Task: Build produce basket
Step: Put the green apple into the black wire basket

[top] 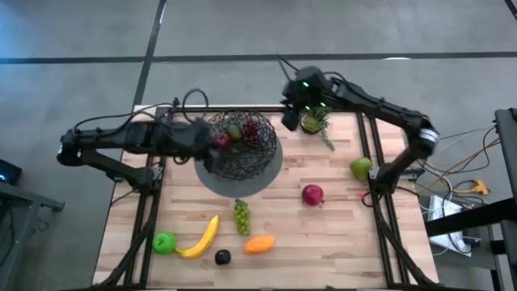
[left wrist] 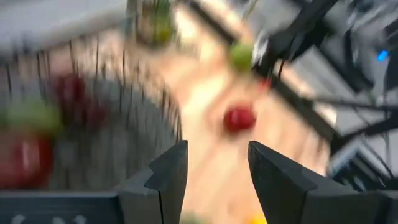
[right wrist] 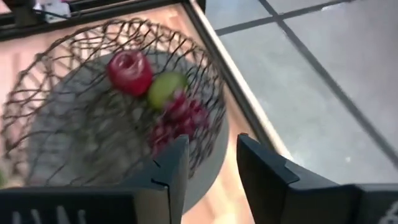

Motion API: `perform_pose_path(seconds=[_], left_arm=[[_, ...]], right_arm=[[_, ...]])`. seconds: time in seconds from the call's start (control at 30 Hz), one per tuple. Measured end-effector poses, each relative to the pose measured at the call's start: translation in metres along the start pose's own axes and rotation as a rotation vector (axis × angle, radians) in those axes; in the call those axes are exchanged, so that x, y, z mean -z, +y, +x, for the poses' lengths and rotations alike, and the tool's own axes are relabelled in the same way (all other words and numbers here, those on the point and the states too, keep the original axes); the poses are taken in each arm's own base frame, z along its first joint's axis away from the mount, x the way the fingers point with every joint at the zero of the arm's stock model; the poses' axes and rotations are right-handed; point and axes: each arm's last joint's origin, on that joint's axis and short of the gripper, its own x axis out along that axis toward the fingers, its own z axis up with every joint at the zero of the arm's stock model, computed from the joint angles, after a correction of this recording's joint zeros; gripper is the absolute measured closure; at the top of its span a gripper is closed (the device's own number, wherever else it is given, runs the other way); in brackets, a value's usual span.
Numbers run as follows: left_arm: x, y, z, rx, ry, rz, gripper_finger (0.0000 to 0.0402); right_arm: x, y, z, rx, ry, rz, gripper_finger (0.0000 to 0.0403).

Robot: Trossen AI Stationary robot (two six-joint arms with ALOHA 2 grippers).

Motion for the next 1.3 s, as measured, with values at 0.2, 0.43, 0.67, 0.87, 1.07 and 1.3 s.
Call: perform_pose_path(seconds=[0.2, 0.43, 0.67, 0.87, 1.07, 1.3], left_arm=[[0.049, 0.005, -0.001, -0.11, 0.468, -0.196, 0.0249], [0.113, -0.002, 0.0, -0.235, 0.933, -0.401, 0.0249], [0.167, -0.007, 0.0, -0.468, 1.229, -0.562, 0.0249], [0.193, -0.008, 0.008, -0.566, 1.278, -0.56, 0.0234], [0.215, -0.011, 0.02, -0.644, 1.339, -0.494, 0.0231], [0.238, -0.012, 0.039, -0.73, 1.379, -0.41, 0.0231]], right_arm=[[0.04, 0.014, -0.033, -0.008, -0.105, 0.102, 0.0305], [0.078, 0.017, -0.035, -0.006, -0.232, 0.199, 0.0325], [0.095, 0.018, -0.027, -0.011, -0.26, 0.244, 0.0335], [0.092, 0.018, -0.023, -0.008, -0.259, 0.221, 0.0333], [0.084, 0.017, -0.029, -0.001, -0.288, 0.171, 0.0335], [0.076, 0.017, -0.033, 0.003, -0.314, 0.145, 0.0334]])
